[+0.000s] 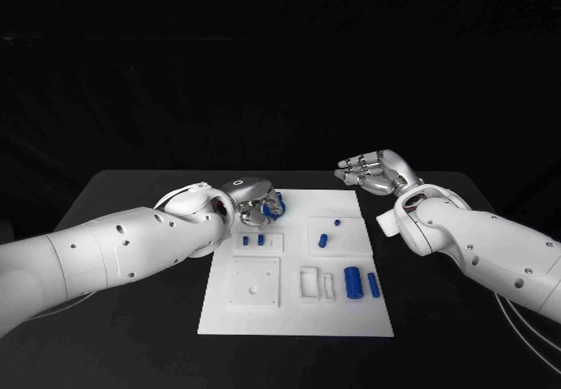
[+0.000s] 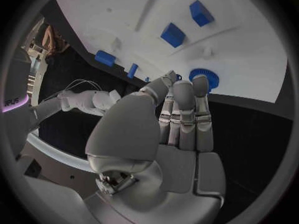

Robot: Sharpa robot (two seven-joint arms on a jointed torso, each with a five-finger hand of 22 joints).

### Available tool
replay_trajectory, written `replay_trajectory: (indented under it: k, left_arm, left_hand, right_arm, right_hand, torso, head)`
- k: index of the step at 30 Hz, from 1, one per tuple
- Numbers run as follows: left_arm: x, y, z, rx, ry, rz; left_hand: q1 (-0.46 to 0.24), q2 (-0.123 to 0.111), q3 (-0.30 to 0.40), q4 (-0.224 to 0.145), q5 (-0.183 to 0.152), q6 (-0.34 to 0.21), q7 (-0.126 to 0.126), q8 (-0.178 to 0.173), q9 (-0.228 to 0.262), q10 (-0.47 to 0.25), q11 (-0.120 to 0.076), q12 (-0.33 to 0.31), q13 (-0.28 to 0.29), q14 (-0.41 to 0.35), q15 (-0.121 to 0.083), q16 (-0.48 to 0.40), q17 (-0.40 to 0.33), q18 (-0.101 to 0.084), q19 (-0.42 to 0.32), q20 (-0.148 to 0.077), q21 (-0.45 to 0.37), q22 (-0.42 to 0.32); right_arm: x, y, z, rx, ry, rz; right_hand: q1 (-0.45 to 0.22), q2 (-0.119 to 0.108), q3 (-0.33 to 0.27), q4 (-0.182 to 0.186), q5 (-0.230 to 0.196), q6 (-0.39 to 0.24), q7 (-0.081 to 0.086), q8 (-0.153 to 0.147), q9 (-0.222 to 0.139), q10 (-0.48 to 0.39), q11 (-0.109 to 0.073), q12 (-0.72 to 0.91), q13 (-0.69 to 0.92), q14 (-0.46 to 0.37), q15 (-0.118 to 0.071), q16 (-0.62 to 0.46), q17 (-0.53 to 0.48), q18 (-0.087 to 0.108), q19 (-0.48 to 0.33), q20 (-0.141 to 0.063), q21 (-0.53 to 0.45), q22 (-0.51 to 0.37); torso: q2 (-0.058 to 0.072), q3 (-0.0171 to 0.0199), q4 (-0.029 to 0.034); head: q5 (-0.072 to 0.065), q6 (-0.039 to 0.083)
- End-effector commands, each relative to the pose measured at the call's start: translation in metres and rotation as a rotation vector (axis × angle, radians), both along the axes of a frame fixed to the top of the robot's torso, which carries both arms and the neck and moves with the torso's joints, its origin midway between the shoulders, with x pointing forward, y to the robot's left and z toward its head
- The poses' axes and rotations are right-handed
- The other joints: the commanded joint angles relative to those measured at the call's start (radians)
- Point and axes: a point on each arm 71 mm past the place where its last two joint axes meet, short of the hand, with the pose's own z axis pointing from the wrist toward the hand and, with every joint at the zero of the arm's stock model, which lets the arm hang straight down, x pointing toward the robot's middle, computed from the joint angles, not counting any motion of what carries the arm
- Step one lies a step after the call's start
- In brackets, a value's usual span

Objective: Assemble the parts on the task board

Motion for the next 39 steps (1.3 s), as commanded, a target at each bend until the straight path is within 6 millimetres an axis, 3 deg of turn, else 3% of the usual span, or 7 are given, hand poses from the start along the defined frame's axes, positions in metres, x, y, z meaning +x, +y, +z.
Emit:
replay_trajectory:
  k: [1, 16, 24, 39]
  left_arm:
    - [-0.002, 0.000, 0.004, -0.034, 0.011, -0.002]
    - [0.003, 0.026, 0.004, 0.014, 0.087, 0.048]
    - [0.007, 0.031, 0.002, 0.033, 0.107, 0.059]
    - [0.012, 0.036, -0.004, 0.063, 0.133, 0.076]
  left_hand:
    - [0.006, 0.001, -0.002, -0.002, 0.002, 0.002, 0.000, -0.005, -0.001, 0.006, 0.001, 0.004, 0.001, 0.004, 0.000, -0.004, 0.001, 0.019, -0.002, -0.005, 0.004, 0.020]
    - [0.009, 0.003, -0.007, 0.002, -0.002, -0.001, 0.001, -0.005, -0.001, 0.004, 0.002, 0.004, 0.001, 0.003, 0.001, -0.009, 0.002, 0.017, -0.004, -0.005, -0.001, 0.020]
    - [0.011, 0.005, -0.007, 0.003, -0.002, 0.000, 0.001, -0.005, -0.001, 0.004, 0.002, 0.004, 0.001, 0.003, 0.001, -0.010, 0.003, 0.017, -0.004, -0.005, -0.002, 0.020]
    - [0.013, 0.006, -0.010, 0.005, -0.002, -0.001, 0.001, -0.005, -0.001, 0.004, 0.002, 0.004, 0.001, 0.001, 0.001, -0.012, 0.004, 0.017, -0.005, -0.005, -0.002, 0.021]
  right_arm:
    - [0.000, 0.001, 0.000, 0.001, -0.004, 0.017]
    - [-0.001, -0.001, 0.001, -0.001, -0.004, 0.015]
    - [-0.001, -0.001, 0.001, -0.001, -0.004, 0.016]
    - [-0.001, -0.001, 0.001, -0.001, -0.004, 0.016]
  right_hand:
    - [-0.002, 0.005, -0.005, 0.001, 0.005, -0.005, 0.001, -0.001, -0.001, -0.002, 0.003, -0.004, -0.001, 0.006, 0.001, -0.005, -0.001, 0.010, -0.001, -0.002, -0.001, -0.001]
    - [-0.002, 0.005, -0.009, 0.001, 0.005, -0.005, 0.001, -0.001, -0.001, -0.002, 0.003, -0.004, -0.001, 0.005, 0.001, -0.005, -0.001, 0.010, -0.001, -0.002, -0.001, -0.001]
    - [-0.002, 0.005, -0.009, 0.001, 0.005, -0.005, 0.001, -0.001, -0.001, -0.002, 0.003, -0.004, -0.001, 0.005, 0.001, -0.005, -0.001, 0.010, -0.001, -0.002, -0.001, -0.001]
    - [0.000, 0.006, -0.012, 0.000, 0.007, -0.005, 0.001, 0.000, -0.001, -0.003, 0.003, -0.004, -0.002, 0.005, 0.001, -0.005, -0.001, 0.010, -0.002, -0.002, -0.001, -0.001]
  torso:
    - [0.000, 0.0006, -0.0005]
    - [0.001, 0.0012, -0.0014]
    - [0.002, 0.0016, -0.0042]
    - [0.001, 0.0019, -0.0034]
  head:
    - [0.002, 0.001]
    - [0.005, 0.000]
    - [0.007, 0.000]
    - [0.006, -0.003]
